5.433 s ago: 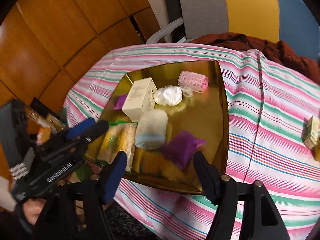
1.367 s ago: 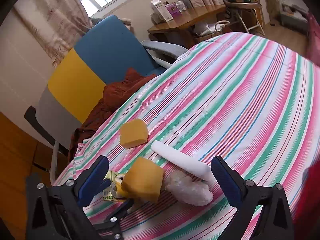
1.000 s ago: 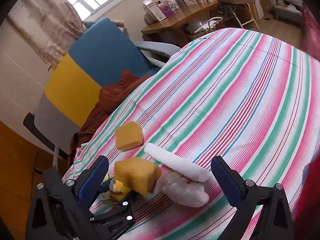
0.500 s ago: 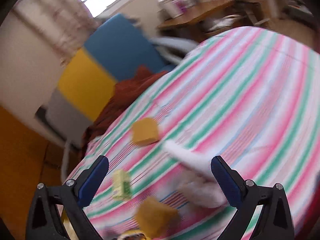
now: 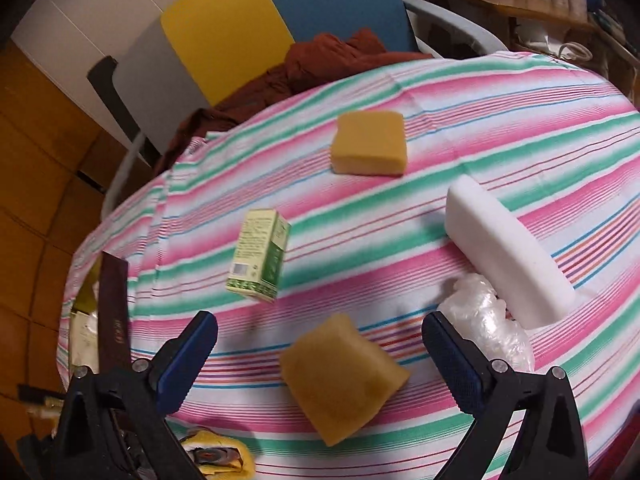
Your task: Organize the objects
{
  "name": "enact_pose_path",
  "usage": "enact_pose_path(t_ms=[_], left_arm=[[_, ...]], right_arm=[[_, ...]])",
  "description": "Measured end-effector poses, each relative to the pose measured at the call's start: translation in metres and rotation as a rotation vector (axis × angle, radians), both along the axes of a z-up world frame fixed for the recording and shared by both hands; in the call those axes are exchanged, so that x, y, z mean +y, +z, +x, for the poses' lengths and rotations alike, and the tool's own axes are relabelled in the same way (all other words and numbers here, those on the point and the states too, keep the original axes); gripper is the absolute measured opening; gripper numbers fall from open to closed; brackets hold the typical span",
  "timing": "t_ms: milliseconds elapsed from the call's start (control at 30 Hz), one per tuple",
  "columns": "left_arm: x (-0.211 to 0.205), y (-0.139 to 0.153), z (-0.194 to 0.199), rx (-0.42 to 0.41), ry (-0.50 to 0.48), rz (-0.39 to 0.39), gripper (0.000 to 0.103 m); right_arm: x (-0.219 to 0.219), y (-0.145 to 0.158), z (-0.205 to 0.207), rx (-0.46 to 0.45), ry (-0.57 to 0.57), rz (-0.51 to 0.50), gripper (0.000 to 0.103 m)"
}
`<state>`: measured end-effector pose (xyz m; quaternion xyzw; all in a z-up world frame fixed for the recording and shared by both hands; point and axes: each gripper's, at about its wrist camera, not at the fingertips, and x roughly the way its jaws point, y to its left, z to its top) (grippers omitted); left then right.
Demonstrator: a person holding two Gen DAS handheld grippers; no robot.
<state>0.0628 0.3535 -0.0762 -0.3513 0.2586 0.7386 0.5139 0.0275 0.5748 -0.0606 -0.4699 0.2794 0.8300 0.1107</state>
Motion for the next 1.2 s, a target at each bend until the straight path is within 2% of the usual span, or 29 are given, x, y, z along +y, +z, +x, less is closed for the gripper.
enact_pose_path(t_ms=[67,167,267,500,733,867,1200], left_arm=[[0.005,-0.001,0.000,0.014,-0.011,-0.003,0.043],[0.011,-0.005,0.003,0.033,-0.061,-0.026,0.052],[0.017,-0.009,0.001,0.049,-0.080,-0.046,0.052],[0.026,-0.024,-0.022,-0.020,-0.040,-0.053,0.053],[0.018,-0.023,-0.025,-0.057,0.022,-0.015,0.042],[0.005,-0.019,-0.024,-0.067,0.066,-0.015,0.042],[-0.032,0.034,-0.013,-0.023,0.173,0.075,0.042]], right_arm=[[0.002,-0.003,-0.002,-0.012,-0.005,-0.002,0.103],[0.001,-0.004,-0.002,-0.024,-0.002,-0.005,0.103],[0.000,-0.004,-0.002,-0.032,0.000,-0.001,0.103],[0.002,-0.006,-0.005,-0.046,-0.002,-0.002,0.103],[0.002,-0.010,-0.006,-0.068,0.006,-0.005,0.103],[-0.006,-0.017,-0.010,-0.108,0.047,0.003,0.103],[-0.035,-0.037,-0.020,-0.225,0.168,0.103,0.103]])
